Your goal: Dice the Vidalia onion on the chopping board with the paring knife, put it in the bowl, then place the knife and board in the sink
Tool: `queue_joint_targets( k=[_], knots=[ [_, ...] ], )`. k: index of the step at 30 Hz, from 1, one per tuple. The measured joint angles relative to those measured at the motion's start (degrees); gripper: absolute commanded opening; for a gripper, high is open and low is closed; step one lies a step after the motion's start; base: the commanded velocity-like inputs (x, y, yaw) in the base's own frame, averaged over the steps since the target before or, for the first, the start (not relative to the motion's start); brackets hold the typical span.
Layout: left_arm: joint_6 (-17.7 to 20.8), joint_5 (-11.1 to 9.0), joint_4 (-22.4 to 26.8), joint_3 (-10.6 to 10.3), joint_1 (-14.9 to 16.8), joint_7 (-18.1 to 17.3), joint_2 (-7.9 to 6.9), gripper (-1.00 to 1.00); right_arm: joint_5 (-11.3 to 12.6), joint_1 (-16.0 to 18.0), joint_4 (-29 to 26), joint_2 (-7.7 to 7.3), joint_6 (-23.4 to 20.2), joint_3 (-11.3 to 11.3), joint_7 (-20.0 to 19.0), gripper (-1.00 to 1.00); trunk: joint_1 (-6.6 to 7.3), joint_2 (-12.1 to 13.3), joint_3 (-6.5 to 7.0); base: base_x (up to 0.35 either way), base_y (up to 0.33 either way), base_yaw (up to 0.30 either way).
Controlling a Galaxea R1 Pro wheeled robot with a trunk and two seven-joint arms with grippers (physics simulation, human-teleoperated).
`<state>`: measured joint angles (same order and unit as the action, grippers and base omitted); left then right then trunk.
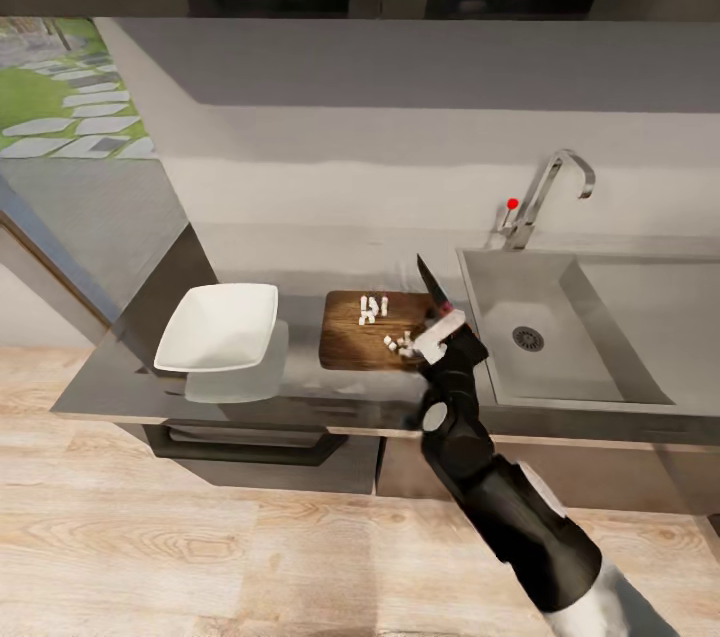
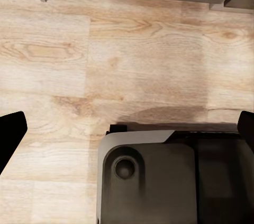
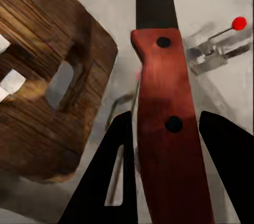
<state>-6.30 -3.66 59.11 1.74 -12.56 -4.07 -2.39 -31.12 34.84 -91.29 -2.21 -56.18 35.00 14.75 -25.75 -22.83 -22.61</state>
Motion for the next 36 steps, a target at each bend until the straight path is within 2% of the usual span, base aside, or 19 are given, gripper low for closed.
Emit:
queue_joint_targets(
  k=[1,3,5,9,12,14,18,26,30,36],
  knots=[
    [0.0,0.0,0.0,0.0,0.0,0.0,0.00,1.00,0.2,0.0,-0.9,1.31,0.1,-6.0,-0.2,-1.00,0.00,0.0,0.00,0.000,0.000,0.000],
    [0.0,0.0,0.0,0.0,0.0,0.0,0.00,1.00,0.6,0.0,-1.7,3.06,1.0,-14.5,-0.8,-1.00,0.00,0.0,0.00,0.000,0.000,0.000],
    [0.0,0.0,0.0,0.0,0.0,0.0,0.00,1.00,0.9,0.0,-2.0,3.72,3.0,-21.0,-3.2,-1.00,0.00,0.0,-0.01,0.000,0.000,0.000],
    [0.0,0.0,-0.1,0.0,0.0,0.0,0.01,1.00,1.6,0.0,-2.2,3.52,5.3,-36.0,-17.1,-1.00,0.00,0.0,-0.01,0.000,0.000,0.000],
    [0.0,0.0,-0.1,0.0,0.0,0.0,0.01,1.00,2.0,0.0,-2.1,3.21,5.5,-44.4,-25.4,-1.00,0.00,0.0,-0.01,0.000,0.000,0.000],
    [0.0,0.0,-0.8,0.0,0.0,0.0,0.06,1.00,2.1,0.0,-2.0,3.14,5.5,-47.8,-28.2,-1.00,0.00,0.0,-0.01,0.000,0.000,0.000],
    [0.0,0.1,-1.1,0.0,0.0,0.0,0.09,1.00,2.3,0.0,-1.9,3.15,5.5,-49.0,-29.6,-1.00,0.02,0.0,-0.01,0.109,-0.051,0.000],
    [-0.1,0.1,-0.8,0.0,0.0,0.0,0.03,1.00,2.5,0.0,-1.4,3.56,6.4,-48.9,-29.8,-1.00,0.03,0.0,-0.01,0.289,-0.118,0.000],
    [-0.1,0.1,-0.7,0.0,0.0,0.0,0.02,1.00,2.6,0.0,2.0,3.65,8.5,-48.9,-29.8,-1.00,0.01,0.0,-0.01,0.207,-0.068,0.000],
    [-0.1,0.1,-0.7,0.0,0.0,0.0,0.02,1.00,2.9,0.0,14.9,3.78,19.9,-49.1,-29.8,-1.00,0.00,0.0,-0.01,0.018,-0.005,0.000]
  ],
)
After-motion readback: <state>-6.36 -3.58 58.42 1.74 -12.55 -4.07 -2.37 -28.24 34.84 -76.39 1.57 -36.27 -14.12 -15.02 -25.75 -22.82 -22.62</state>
